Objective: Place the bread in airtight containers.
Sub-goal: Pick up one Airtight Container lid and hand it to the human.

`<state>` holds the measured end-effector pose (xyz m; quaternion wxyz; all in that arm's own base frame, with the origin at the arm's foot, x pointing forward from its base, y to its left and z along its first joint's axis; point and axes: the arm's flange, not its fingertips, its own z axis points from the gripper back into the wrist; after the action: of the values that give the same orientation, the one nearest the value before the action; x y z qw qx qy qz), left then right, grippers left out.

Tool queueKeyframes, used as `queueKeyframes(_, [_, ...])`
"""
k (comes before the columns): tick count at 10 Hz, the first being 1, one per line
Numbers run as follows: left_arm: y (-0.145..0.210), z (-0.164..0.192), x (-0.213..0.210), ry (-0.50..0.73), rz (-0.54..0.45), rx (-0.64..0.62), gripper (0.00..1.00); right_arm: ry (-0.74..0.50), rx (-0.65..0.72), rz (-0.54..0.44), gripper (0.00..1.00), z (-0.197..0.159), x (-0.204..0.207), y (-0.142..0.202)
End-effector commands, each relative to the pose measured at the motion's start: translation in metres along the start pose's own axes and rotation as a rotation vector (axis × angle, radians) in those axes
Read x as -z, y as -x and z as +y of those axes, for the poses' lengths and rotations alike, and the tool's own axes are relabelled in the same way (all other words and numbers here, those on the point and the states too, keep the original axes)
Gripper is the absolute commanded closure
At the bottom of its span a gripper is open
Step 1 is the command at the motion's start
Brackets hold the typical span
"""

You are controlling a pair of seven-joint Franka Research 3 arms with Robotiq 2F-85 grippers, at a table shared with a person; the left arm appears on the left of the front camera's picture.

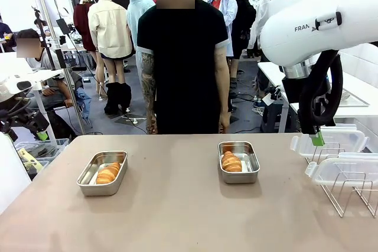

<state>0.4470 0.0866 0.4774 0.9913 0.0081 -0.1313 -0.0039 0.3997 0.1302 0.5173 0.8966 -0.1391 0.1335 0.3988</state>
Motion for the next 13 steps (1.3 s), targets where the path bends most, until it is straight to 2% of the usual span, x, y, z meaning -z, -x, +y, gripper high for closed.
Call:
queueKeyframes(1, [0.002, 0.001, -0.001, 0.005, 0.003, 0.014, 0.0, -0.017, 0.012, 0.002, 0.0, 0.002, -0.004, -0.002])
queueKeyframes(8, [0.002, 0.001, -0.001, 0.005, 0.003, 0.014, 0.0, 0.0, 0.0, 0.0, 0.0, 0.0, 0.0, 0.0])
queueKeyframes(9, [0.002, 0.001, -0.001, 0.005, 0.003, 0.014, 0.0, 0.033, -0.138, 0.042, 0.0, -0.003, 0.003, 0.008])
queueKeyframes(11, [0.002, 0.001, -0.001, 0.005, 0.003, 0.014, 0.0, 0.074, -0.307, 0.049, 0.0, -0.022, 0.017, 0.033])
queueKeyframes(13, [0.002, 0.001, -0.001, 0.005, 0.003, 0.014, 0.0, 0.104, -0.436, -0.015, 0.0, -0.046, 0.039, 0.055])
